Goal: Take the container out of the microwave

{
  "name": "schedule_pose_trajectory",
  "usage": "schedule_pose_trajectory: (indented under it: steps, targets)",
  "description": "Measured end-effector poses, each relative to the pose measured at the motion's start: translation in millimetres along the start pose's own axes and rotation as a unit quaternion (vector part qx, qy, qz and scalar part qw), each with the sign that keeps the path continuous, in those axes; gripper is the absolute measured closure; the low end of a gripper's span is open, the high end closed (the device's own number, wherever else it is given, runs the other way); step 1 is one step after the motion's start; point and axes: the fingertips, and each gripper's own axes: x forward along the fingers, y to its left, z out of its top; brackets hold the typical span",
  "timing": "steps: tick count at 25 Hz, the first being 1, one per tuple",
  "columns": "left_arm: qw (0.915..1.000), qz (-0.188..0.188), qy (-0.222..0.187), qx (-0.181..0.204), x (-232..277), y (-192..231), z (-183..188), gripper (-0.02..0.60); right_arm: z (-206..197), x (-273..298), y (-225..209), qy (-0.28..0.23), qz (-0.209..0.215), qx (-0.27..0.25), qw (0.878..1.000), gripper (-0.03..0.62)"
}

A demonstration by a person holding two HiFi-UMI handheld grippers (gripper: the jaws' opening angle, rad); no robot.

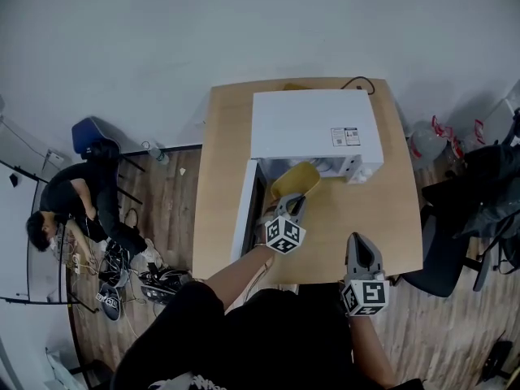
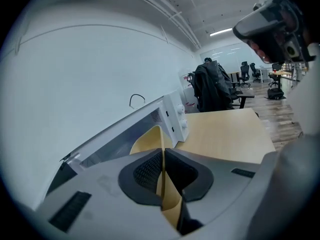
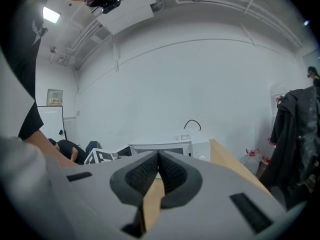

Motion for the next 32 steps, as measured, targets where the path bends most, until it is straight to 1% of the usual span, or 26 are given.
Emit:
schedule_pose_trajectory:
  steps: [5, 11, 14, 17, 20, 25, 27, 32]
  targets:
    - [0.999, 0.006, -0.016, -0.041, -42, -13, 4, 0.554, -1, -13, 10, -0.005, -0.007, -0.008, 1.0, 0.536]
    - [0.9971, 0.002, -0.043, -0.063, -95, -41, 8, 0.554, -6, -33, 29, 0.0, -0.012, -0.013, 1.0, 0.534]
    - [0.9943, 0.004, -0.064, -0.086, -114, -49, 17, 0.554, -5, -41, 35, 0.003, -0.016, -0.012, 1.0, 0.536]
    - [0.9911, -0.001, -0.088, -0.1, -125, -59, 34, 0.554, -5, -49, 36, 0.003, -0.021, -0.014, 1.0, 0.534]
    - [0.9878, 0.001, -0.108, -0.113, -137, -67, 53, 0.554, -7, -57, 37, 0.006, -0.018, -0.016, 1.0, 0.536]
    - [0.9754, 0.011, -0.135, -0.174, -162, -74, 86, 0.554, -3, -63, 27, 0.008, -0.009, -0.027, 1.0, 0.534]
    - [0.971, 0.017, -0.142, -0.192, -170, -76, 98, 0.554, 2, -63, 23, 0.007, 0.0, -0.03, 1.0, 0.534]
    - [0.967, 0.039, -0.154, -0.199, -184, -92, 133, 0.554, 17, -72, 9, 0.004, 0.026, -0.052, 0.998, 0.534]
